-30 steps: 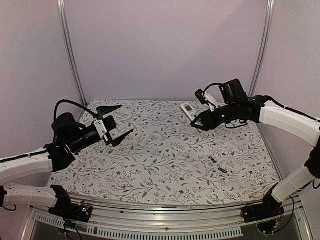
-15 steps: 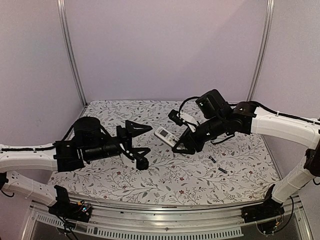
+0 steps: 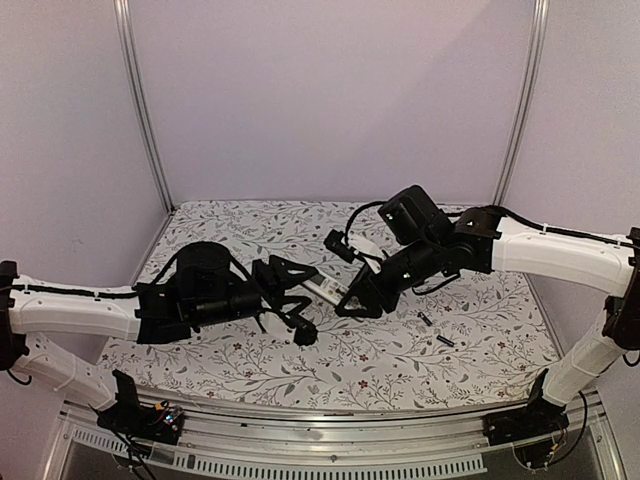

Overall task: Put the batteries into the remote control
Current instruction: Pass from the right arm to the left

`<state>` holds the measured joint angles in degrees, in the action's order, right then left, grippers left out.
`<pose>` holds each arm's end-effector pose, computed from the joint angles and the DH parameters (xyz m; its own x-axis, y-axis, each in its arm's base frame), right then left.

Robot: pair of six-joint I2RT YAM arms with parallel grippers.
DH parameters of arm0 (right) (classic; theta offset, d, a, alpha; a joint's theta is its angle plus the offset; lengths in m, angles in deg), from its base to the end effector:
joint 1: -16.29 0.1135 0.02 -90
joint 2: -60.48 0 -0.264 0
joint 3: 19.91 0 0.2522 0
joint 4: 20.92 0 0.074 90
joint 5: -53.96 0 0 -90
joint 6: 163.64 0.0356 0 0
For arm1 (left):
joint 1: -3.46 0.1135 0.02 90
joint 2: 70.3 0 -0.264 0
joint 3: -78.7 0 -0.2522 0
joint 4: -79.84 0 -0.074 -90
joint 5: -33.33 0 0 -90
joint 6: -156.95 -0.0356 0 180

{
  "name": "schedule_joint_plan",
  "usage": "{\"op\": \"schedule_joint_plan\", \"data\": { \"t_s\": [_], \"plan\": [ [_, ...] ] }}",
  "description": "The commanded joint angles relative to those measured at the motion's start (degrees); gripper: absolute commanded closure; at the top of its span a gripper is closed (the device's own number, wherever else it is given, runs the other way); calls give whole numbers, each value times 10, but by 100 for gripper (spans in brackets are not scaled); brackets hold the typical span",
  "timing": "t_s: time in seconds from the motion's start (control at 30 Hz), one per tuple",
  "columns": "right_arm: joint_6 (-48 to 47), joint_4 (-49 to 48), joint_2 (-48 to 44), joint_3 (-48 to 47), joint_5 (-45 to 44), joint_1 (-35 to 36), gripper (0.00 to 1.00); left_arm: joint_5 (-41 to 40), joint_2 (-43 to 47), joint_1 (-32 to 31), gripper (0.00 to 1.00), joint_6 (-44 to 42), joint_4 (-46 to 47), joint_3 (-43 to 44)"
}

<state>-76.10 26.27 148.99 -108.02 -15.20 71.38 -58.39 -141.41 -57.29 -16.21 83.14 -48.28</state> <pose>0.1829 0.2842 0.2964 -0.3834 -0.6194 -0.6851 -0.9210 0.3118 0.2335 0.1379 -0.2440 0.2570 0.8370 0.5366 -0.1075 0.2260 -0.1600 0.9609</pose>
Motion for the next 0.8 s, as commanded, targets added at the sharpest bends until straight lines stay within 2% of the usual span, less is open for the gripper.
{"op": "schedule_joint_plan", "data": {
  "t_s": [0.0,0.17,0.37,0.47,0.5,0.57,0.63,0.7,0.73,0.77],
  "plan": [
    [-9,-4,9,-16,18,8,69,-9,-14,-7,39,8,30,10],
    [-14,-6,8,-16,24,9,69,-23,-21,-7,55,5,40,9],
    [-19,-10,9,-15,18,9,70,-20,-15,-9,81,14,43,8],
    [-20,-13,8,-14,14,9,66,-24,-12,-12,94,22,42,6],
    [-20,-15,7,-14,13,9,63,-26,-11,-14,98,25,41,6],
    [-18,-19,5,-14,6,9,52,-33,-10,-17,100,34,39,5],
    [-16,-22,1,-14,-11,9,32,-40,-6,-22,100,57,36,6],
    [-13,-24,-7,-14,-31,9,7,-49,-1,-26,100,100,22,14],
    [-14,-26,-13,-14,-41,9,2,-53,3,-28,100,134,8,21],
    [-15,-30,-25,-14,-48,9,1,-57,5,-28,100,170,-18,33]
  ]
}}
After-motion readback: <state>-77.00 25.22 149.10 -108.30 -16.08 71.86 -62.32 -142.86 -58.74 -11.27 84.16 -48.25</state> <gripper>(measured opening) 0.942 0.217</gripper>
